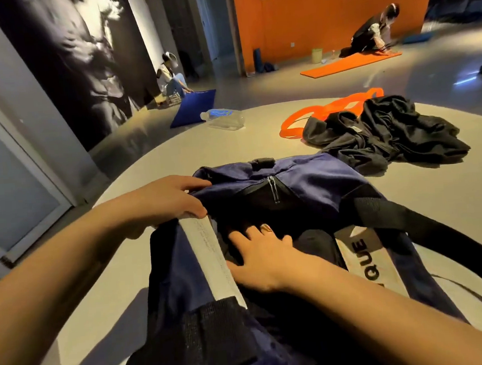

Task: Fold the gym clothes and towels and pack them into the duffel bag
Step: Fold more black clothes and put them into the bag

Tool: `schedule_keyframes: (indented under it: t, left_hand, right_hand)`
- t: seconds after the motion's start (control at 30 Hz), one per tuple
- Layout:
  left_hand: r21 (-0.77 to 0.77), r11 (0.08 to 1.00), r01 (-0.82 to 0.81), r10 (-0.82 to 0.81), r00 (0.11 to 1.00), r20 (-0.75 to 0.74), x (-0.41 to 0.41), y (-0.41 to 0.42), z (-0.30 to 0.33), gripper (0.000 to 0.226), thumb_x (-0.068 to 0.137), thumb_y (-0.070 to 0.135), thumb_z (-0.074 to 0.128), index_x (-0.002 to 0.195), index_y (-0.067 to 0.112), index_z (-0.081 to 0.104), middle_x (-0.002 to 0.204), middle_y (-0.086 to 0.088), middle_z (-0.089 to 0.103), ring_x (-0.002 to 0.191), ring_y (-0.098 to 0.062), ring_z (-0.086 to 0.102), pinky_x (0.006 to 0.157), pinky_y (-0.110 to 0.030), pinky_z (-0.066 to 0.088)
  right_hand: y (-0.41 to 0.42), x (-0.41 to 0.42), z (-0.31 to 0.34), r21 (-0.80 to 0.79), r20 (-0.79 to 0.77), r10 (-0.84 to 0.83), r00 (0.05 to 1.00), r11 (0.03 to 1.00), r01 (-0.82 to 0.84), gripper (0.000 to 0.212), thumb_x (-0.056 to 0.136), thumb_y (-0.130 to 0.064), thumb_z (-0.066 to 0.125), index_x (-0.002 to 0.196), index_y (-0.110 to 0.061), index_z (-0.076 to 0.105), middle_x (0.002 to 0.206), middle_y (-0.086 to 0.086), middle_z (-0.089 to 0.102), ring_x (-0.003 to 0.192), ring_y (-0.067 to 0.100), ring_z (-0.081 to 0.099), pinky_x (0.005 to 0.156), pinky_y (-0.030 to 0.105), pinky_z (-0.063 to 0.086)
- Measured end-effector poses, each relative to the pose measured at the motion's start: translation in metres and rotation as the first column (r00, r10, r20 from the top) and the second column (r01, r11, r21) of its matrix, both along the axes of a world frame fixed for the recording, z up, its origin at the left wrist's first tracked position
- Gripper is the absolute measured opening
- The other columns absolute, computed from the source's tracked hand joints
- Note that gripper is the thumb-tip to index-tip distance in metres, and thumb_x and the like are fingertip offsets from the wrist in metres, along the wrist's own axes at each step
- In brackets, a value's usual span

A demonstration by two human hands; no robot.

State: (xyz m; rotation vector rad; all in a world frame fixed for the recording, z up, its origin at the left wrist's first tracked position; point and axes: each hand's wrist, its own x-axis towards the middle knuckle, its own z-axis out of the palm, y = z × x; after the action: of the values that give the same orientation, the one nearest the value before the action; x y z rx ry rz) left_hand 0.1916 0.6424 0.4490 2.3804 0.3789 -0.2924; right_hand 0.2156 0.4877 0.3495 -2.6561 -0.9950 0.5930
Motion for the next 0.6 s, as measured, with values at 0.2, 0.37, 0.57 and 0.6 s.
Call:
schedule_keyframes:
  t: [0.2,0.37,0.57,0.6]
  left_hand:
    - [0.152,0.988,-0.016,0.013,1.000,0.017,-0.012,0.014,0.010,0.024,0.091,0.010,0.058,0.085,0.033,0.062,0.091,-0.006,0.065,0.089,-0.025,0.062,0.087,-0.041,0.050]
    - [0.388,0.921,0.039,-0.056,0.998,0.034,-0.015,0.009,0.009,0.009,0.093,0.023,0.057,0.094,0.031,0.062,0.087,0.004,0.062,0.082,-0.013,0.058,0.068,-0.027,0.046]
    - [0.527,0.849,-0.021,-0.070,0.986,0.152,-0.027,0.013,0.005,0.012,0.097,0.028,0.051,0.090,0.025,0.060,0.084,0.003,0.056,0.078,-0.013,0.052,0.061,-0.024,0.036]
    - [0.406,0.910,-0.081,0.003,0.982,0.188,-0.030,0.013,0.004,0.014,0.097,0.025,0.052,0.087,0.023,0.061,0.084,-0.002,0.057,0.078,-0.017,0.055,0.063,-0.026,0.038]
  right_hand:
    - [0.005,0.005,-0.008,-0.143,0.009,0.068,0.998,0.987,-0.066,0.073,0.089,-0.068,0.035,0.150,-0.035,0.013,0.160,0.005,0.007,0.144,0.032,0.015,0.110,0.053,0.019]
    - [0.006,0.001,-0.005,-0.121,0.191,0.077,0.979,0.991,-0.054,0.074,0.087,-0.071,0.036,0.148,-0.031,0.021,0.158,0.006,0.013,0.142,0.033,0.018,0.106,0.052,0.025]
    - [0.007,-0.002,-0.010,0.095,0.214,0.161,0.963,0.978,-0.185,0.068,0.092,-0.050,0.046,0.149,-0.026,0.016,0.148,0.005,0.025,0.134,0.031,0.028,0.102,0.045,0.035]
    - [0.007,0.000,-0.011,0.067,0.142,0.196,0.970,0.976,-0.207,0.067,0.093,-0.048,0.044,0.150,-0.028,0.014,0.151,0.007,0.024,0.134,0.033,0.030,0.104,0.044,0.035]
